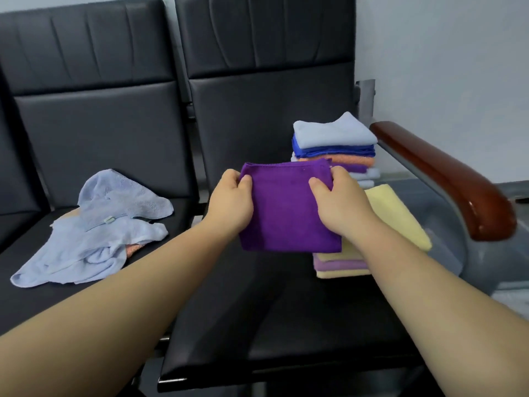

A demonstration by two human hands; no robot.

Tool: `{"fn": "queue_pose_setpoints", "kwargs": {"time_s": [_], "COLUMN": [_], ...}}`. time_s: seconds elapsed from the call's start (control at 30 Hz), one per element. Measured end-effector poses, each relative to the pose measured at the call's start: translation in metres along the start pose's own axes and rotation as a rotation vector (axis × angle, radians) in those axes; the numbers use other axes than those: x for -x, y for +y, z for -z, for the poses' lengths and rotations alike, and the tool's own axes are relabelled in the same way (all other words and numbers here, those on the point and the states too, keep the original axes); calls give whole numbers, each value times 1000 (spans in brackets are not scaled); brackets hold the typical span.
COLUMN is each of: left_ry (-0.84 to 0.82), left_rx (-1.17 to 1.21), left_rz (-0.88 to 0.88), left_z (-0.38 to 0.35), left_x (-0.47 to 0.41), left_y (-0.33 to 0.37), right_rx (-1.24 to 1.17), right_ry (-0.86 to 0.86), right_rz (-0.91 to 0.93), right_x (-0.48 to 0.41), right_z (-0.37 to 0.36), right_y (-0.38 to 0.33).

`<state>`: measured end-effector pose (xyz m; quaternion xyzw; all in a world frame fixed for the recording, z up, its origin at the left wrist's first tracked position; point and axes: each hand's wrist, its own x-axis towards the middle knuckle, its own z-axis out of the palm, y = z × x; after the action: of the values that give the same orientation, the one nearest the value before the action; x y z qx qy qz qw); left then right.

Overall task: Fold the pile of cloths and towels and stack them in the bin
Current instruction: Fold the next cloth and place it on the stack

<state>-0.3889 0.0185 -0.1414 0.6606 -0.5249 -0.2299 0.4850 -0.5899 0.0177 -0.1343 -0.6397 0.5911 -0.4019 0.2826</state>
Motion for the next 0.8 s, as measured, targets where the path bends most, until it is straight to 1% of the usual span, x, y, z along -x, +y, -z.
{"fn": "queue_pose_setpoints", "kwargs": {"time_s": [0.13,0.23,0.3,0.4,0.47,0.57,0.63,0.8], "left_ry": [-110,-166,-183,-179,-194,-240,-229,-191], "left_rx": [149,158,106,-89,-214,-297,-310,-213], "left_rz": [101,163,175,158,136,111,112,135], "left_z": [-57,-97,-123,-153,-160,-166,-165,-154], "left_x": [-5,-9,-14,-19,-20,-14,-13,-15], "left_y": [34,49,55,61,57,45,38,34], "right_rx": [93,138,182,281,346,377,365,405], "right_ry": [109,143,150,145,117,94,84,54], "right_rz": [-45,-147,-199,-264,-312,-359,-331,-156], "right_x": [-21,-33,-45,-59,-63,-68,-69,-55], "right_z": [55,81,92,93,85,79,80,88], "right_y": [25,46,65,94,107,120,121,101]}}
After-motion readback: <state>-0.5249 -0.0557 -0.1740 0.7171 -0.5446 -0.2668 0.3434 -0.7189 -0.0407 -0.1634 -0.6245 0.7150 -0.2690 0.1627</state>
